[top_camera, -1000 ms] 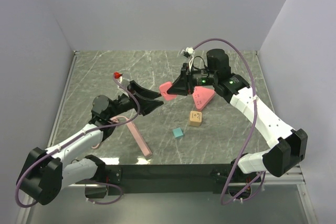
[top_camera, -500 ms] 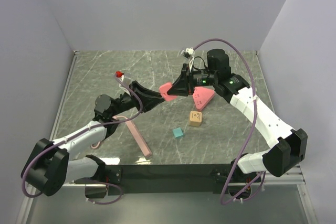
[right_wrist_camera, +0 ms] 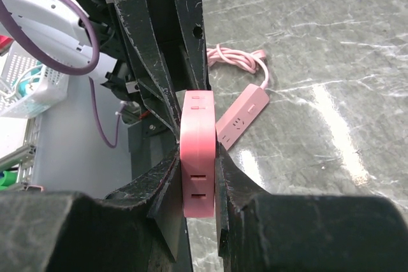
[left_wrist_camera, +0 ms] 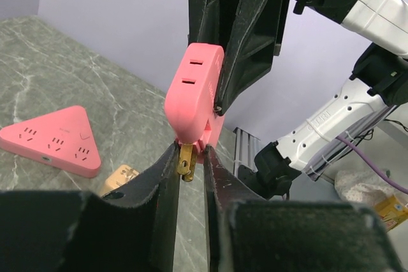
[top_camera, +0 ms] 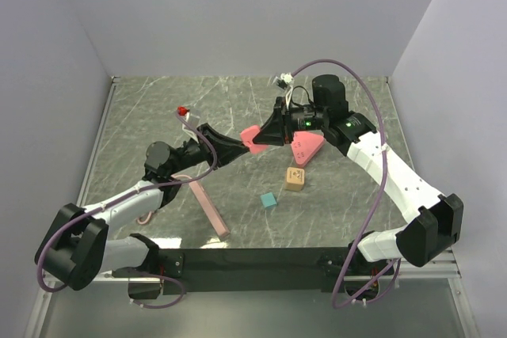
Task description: Insert the plug
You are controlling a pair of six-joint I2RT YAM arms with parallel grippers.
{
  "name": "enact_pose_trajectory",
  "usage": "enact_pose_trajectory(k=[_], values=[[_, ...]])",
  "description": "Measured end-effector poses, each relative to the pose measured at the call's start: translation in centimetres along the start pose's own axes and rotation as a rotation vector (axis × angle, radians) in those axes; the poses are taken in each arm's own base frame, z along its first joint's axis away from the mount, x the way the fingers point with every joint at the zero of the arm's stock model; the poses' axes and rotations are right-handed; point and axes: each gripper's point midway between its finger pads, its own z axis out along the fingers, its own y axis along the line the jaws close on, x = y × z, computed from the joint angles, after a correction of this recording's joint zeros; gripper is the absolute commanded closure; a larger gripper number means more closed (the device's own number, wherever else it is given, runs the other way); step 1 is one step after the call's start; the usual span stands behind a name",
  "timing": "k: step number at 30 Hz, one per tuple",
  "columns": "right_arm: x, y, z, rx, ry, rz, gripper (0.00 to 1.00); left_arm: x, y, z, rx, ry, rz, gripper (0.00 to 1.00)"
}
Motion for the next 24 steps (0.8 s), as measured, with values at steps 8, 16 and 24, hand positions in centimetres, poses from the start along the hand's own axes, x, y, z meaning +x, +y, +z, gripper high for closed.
enact_pose_trajectory(k=[8,16,24], values=[[-0.3,-0.7,0.1,0.032,-0.018,-0.003,1.0,0.0,0.2,-0.1,-0.032,0.006,-0.005,0.01],[-0.1,-1.9,0.4,0.069,-0.059,0.017,1.0,-1.1,0.8,-3.4,-0.253,-0.074,0.038,0.01],[1.3,-2.7,-0.5,0.108,-0.105,0.039,1.0,0.8,5.8,-10.9,-0.758,-0.141,-0.067,0.01]])
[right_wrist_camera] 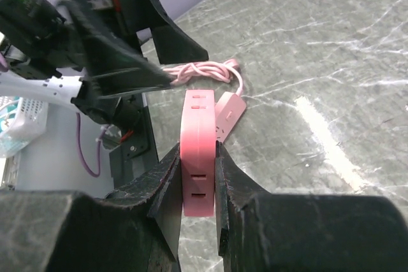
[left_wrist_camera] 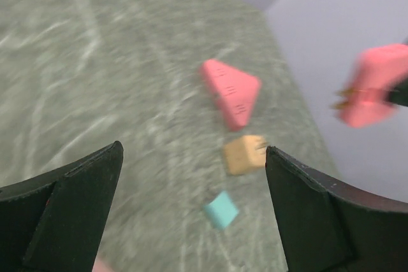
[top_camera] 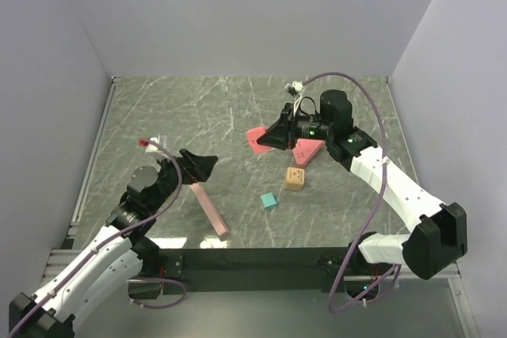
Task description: Insert the plug
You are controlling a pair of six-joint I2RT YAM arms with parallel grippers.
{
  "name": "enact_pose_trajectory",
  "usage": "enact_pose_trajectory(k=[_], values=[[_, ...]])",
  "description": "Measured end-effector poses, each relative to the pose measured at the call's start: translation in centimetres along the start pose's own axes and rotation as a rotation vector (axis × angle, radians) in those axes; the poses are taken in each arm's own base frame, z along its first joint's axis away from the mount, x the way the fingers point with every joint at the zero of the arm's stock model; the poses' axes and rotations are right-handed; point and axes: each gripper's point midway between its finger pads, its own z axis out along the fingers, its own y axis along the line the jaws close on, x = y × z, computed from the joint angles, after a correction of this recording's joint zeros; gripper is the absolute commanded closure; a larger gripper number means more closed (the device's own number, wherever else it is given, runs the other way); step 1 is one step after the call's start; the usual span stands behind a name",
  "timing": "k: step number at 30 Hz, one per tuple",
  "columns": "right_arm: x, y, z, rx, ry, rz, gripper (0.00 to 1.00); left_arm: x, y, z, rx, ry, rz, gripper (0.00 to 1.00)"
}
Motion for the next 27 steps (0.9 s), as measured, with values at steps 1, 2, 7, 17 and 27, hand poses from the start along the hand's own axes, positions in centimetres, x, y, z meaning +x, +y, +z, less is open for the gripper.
enact_pose_trajectory(k=[1,2,7,17,27], values=[[0.3,0.0,-0.1,0.002,-0.003,0.005,1.0,0.4,1.0,-0.3,-0.054,0.011,-0.013,0.01],[0.5,0.0,-0.1,0.002,-0.009,0.005,1.0,1.1,2.3,-0.6,-0.12,0.028,-0.029,0.01],[1.8,-0.3,-0.2,-0.001,-0.023,0.018,1.0,5.0,7.6,-2.7,-0.405,0.163,-0.081,0.01],[2.7,-0.4,0.1,-0.024,-0.034,0.008,1.0,9.8,12.1,-4.6,-0.705,0.363,-0.145,0.01],[2.8,-0.6,0.5,-0.068,-0.039,0.002,1.0,12.9,12.8,-3.6,-0.719,0.469,-0.177,0.2]])
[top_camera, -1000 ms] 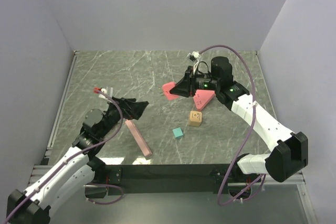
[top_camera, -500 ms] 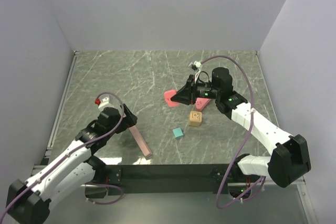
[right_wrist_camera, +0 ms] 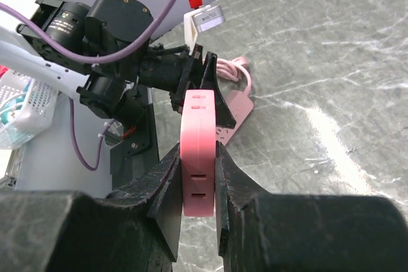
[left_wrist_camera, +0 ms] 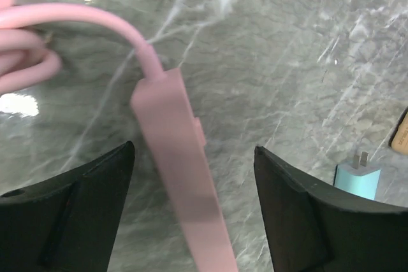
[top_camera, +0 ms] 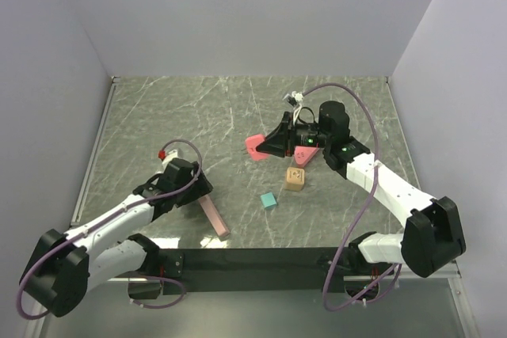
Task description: Insert the plug
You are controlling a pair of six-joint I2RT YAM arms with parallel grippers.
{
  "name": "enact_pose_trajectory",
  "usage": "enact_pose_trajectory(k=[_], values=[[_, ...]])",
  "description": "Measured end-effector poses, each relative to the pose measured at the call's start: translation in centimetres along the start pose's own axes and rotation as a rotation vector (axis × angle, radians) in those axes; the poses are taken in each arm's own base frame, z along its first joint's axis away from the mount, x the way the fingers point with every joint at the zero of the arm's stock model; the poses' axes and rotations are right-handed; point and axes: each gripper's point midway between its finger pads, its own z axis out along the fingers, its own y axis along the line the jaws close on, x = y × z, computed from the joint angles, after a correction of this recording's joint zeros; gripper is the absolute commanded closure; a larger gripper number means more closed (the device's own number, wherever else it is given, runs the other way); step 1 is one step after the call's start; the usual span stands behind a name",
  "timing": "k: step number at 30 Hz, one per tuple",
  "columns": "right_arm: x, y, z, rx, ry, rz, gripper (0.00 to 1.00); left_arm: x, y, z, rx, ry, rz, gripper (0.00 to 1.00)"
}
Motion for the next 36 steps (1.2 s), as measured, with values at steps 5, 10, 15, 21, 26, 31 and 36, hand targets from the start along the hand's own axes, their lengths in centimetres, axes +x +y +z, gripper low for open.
enact_pose_trajectory(k=[5,10,15,21,26,31,36], values=[[0.5,-0.6,0.1,0.008,0.01,0.017,1.0,1.0,0.0,1.3,0.019,0.045,0.002,0.54],[0.6,-0.9,0.2,0.01,0.011,0.02,1.0,1.2,-0.4,1.8,0.069,0.048,-0.019,0.92],[1.1,-1.5,0.4,0.023,0.021,0.038,1.0,0.9,-1.2,2.2,0.144,0.021,-0.014,1.0],[1.5,-2.4,0.7,0.074,0.026,0.059,1.0,-1.5,-5.0,2.6,0.319,-0.087,0.043,1.0],[3.2,-2.8,1.4,0.124,0.044,0.105,1.0,-3.7,-8.3,3.1,0.475,-0.19,0.083,1.0],[6.4,-3.5,2.1,0.208,0.085,0.167,1.0,-4.0,-10.0,4.0,0.588,-0.195,0.102,1.0],[9.1,-4.0,2.3,0.262,0.118,0.222,1.0,-4.5,-11.4,3.8,0.682,-0.221,0.118,1.0]])
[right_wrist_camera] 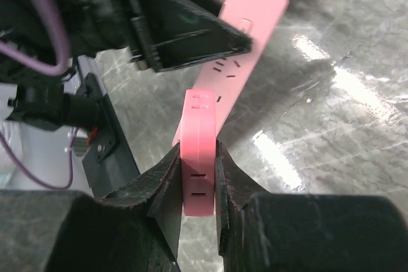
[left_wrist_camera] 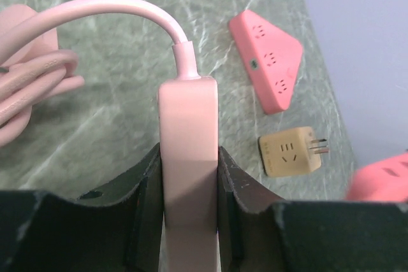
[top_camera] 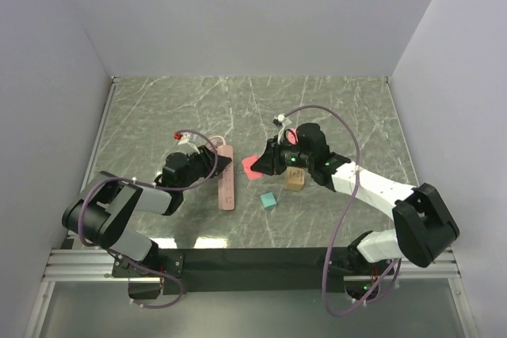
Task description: Insert the plug
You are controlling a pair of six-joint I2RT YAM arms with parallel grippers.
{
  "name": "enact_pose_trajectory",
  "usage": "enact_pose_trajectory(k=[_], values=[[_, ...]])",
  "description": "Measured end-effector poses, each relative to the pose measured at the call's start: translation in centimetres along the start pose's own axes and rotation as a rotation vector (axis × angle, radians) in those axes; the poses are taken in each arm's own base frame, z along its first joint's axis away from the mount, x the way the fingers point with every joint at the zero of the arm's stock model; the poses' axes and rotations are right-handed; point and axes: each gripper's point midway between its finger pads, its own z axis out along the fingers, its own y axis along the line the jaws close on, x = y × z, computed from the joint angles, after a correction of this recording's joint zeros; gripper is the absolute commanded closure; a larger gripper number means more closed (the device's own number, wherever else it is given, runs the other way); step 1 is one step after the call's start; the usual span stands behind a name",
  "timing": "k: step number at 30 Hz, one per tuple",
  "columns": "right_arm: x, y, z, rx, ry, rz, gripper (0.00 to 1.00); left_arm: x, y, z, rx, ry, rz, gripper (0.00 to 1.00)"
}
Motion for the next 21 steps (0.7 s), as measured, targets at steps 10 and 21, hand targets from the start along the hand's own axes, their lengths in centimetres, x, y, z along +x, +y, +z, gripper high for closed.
enact_pose_trajectory(k=[10,21], values=[[3.0,-1.0,2.9,0.046,0.066,0.102,1.0,-1.4,-0.8,-0.1,0.045,-0.078,0.024,1.0],[4.0,0.2,4.1,0.043,0.074,0.075,1.0,-2.3,1.0,0.4,-0.023,-0.169,-0.048,1.0]])
